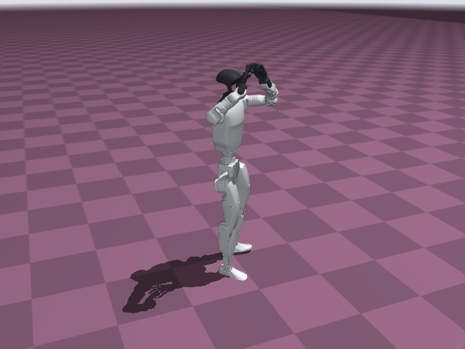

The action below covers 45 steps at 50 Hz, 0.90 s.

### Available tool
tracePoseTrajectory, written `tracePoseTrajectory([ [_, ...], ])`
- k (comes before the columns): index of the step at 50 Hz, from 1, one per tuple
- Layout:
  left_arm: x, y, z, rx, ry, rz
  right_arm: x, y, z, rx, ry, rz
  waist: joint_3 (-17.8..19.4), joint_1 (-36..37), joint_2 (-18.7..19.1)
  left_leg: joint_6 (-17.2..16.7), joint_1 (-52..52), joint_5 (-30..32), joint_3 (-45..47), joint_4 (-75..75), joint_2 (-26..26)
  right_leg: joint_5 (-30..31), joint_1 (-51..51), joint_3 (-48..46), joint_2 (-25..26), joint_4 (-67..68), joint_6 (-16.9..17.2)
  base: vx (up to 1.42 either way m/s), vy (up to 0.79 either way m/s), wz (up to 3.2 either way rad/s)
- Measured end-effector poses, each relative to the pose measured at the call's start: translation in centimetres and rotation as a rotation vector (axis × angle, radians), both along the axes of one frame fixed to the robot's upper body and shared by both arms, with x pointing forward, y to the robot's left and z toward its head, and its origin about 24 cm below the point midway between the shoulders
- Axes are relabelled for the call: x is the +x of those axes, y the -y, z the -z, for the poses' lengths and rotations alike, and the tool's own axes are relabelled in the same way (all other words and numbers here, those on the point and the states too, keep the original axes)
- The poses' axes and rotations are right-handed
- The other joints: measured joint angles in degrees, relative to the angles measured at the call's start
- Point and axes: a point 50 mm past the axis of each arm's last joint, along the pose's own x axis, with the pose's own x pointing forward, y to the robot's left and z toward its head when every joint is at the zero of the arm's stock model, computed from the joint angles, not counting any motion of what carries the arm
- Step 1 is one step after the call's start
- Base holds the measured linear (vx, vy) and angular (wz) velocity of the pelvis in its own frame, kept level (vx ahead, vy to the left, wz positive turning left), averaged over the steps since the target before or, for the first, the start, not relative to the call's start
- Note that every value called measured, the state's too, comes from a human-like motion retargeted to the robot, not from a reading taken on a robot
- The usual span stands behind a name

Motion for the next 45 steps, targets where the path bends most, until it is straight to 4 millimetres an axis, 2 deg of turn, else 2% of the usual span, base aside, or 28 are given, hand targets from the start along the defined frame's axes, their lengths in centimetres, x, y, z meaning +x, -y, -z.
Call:
tracePoseTrajectory([
  [1,-0.5,0.2,0.2,0.013,-0.108,0.172,0.0,0.1,0.0,0.007,0.004,0.009,0.12,-0.18,0.07,0.16,0.92,0.08,0.04,-0.95,-0.48,-0.28,0.41,0.10,-0.18,0.08,0.00,0.17,0.15,0.00],
  [2,-0.7,0.1,0.2,0.021,-0.122,0.203,-0.1,0.2,0.1,0.003,0.009,0.016,0.10,-0.43,0.21,0.27,1.72,0.11,0.15,-1.71,-0.87,-0.50,0.76,0.20,-0.32,0.14,0.00,0.17,0.14,-0.04],
  [3,0.0,-0.2,-0.1,0.023,0.043,-0.054,-0.4,0.2,0.3,-0.020,0.019,0.018,-0.22,-0.84,0.48,0.25,2.29,0.03,0.37,-2.10,-1.08,-0.63,1.00,0.32,-0.39,0.19,0.00,0.17,0.13,-0.06],
  [4,0.1,-0.2,-0.1,0.023,0.065,-0.086,-0.4,0.3,0.3,-0.023,0.021,0.021,-0.30,-1.04,0.50,0.20,2.92,-0.08,0.67,-2.47,-1.33,-0.77,1.30,0.48,-0.52,0.27,0.00,0.16,0.13,-0.10],
  [5,0.0,0.1,0.2,0.024,0.012,-0.008,-0.4,0.4,0.3,-0.016,0.018,0.024,-0.27,-1.14,0.39,0.13,3.57,-0.19,1.01,-2.83,-1.59,-0.93,1.61,0.67,-0.68,0.35,0.00,0.15,0.13,-0.18],
  [7,0.6,-0.2,0.1,0.037,0.099,-0.164,-0.5,0.4,0.4,-0.029,0.012,0.025,-0.85,-1.14,0.44,-0.20,4.54,-0.45,1.82,-3.29,-1.85,-1.10,2.03,1.23,-0.79,0.42,0.00,0.14,0.11,-0.23],
  [18,0.7,-0.1,0.6,0.018,0.102,-0.146,-0.7,0.7,0.5,-0.030,0.009,0.027,-1.91,-0.76,-0.66,-0.51,7.71,-2.15,4.55,-3.82,-2.06,-1.92,3.34,3.35,-0.44,0.89,0.00,0.09,0.05,-0.19],
  [20,0.0,0.1,0.8,0.014,0.006,0.020,-0.6,0.8,0.4,-0.015,0.005,0.024,-1.73,-0.83,-0.85,-0.53,8.08,-2.24,4.65,-4.16,-2.22,-2.10,3.50,3.41,-0.48,0.98,0.00,0.00,0.00,0.00],
  [21,-0.5,0.2,0.8,0.028,-0.128,0.217,-0.5,0.9,0.4,0.001,-0.001,0.026,-1.60,-0.74,-0.98,-0.58,8.28,-2.25,4.71,-4.37,-2.33,-2.19,3.58,3.46,-0.51,1.00,0.00,0.00,0.00,0.00],
  [22,-0.7,0.2,0.8,0.037,-0.156,0.268,-0.5,0.9,0.4,0.004,-0.004,0.025,-1.62,-0.76,-1.00,-0.65,8.38,-2.26,4.77,-4.51,-2.37,-2.24,3.60,3.50,-0.50,0.98,0.00,0.00,0.00,0.00],
  [23,-0.3,-0.1,0.4,0.034,0.017,0.020,-0.7,0.8,0.5,-0.015,-0.001,0.018,-1.93,-0.96,-0.80,-0.79,8.27,-2.26,4.85,-4.52,-2.29,-2.21,3.49,3.55,-0.38,0.91,0.00,0.00,0.00,0.00],
  [24,-0.1,-0.2,0.4,0.029,0.086,-0.070,-0.8,0.8,0.5,-0.021,-0.002,0.012,-2.08,-1.04,-0.74,-0.88,8.24,-2.31,4.97,-4.56,-2.25,-2.20,3.43,3.64,-0.30,0.83,0.00,0.00,0.00,0.00],
  [25,-0.1,-0.1,0.4,0.022,0.099,-0.083,-0.9,0.8,0.5,-0.019,-0.005,0.008,-2.14,-1.06,-0.75,-0.96,8.25,-2.37,5.10,-4.61,-2.24,-2.19,3.39,3.75,-0.23,0.74,0.00,0.00,0.00,0.00],
  [26,-0.2,0.0,0.5,0.020,0.101,-0.079,-0.9,0.8,0.5,-0.019,-0.008,0.006,-2.19,-1.09,-0.77,-1.01,8.25,-2.43,5.18,-4.70,-2.26,-2.22,3.35,3.79,-0.20,0.68,0.00,0.00,0.00,0.00],
  [27,-0.5,0.2,0.6,0.024,0.046,0.003,-0.8,0.9,0.4,-0.012,-0.012,0.005,-2.15,-1.09,-0.84,-1.03,8.30,-2.47,5.22,-4.86,-2.33,-2.28,3.34,3.81,-0.20,0.65,0.00,0.00,0.00,0.00],
  [28,-1.2,0.4,0.7,0.036,-0.113,0.247,-0.7,1.0,0.4,0.006,-0.021,0.008,-1.93,-1.03,-1.01,-1.00,8.42,-2.49,5.19,-5.13,-2.50,-2.42,3.36,3.78,-0.29,0.68,0.00,0.00,0.00,0.00],
  [29,-1.0,0.3,0.5,0.036,-0.066,0.179,-0.8,0.9,0.4,-0.001,-0.020,0.007,-2.05,-1.14,-0.92,-1.04,8.39,-2.51,5.23,-5.28,-2.54,-2.43,3.29,3.78,-0.25,0.62,0.00,0.00,0.00,0.00],
  [30,-0.5,-0.1,0.1,0.030,0.086,-0.043,-1.0,0.9,0.5,-0.020,-0.016,0.003,-2.34,-1.34,-0.70,-1.11,8.29,-2.51,5.29,-5.39,-2.50,-2.40,3.17,3.81,-0.15,0.52,0.00,0.00,0.00,0.00],
  [43,-0.5,0.4,0.0,0.014,0.136,-0.102,-0.9,1.0,0.5,-0.015,-0.026,0.003,-2.22,-1.83,-0.72,-1.39,7.91,-2.57,5.89,-5.83,-2.67,-2.17,2.50,4.31,0.02,0.17,0.00,0.00,0.00,0.00],
  [45,-1.0,0.6,0.2,0.015,0.043,0.036,-0.9,1.0,0.4,-0.003,-0.027,0.004,-1.88,-1.87,-0.90,-1.32,7.95,-2.61,5.88,-5.89,-2.81,-2.22,2.47,4.34,-0.11,0.24,0.00,0.00,0.00,0.00],
])
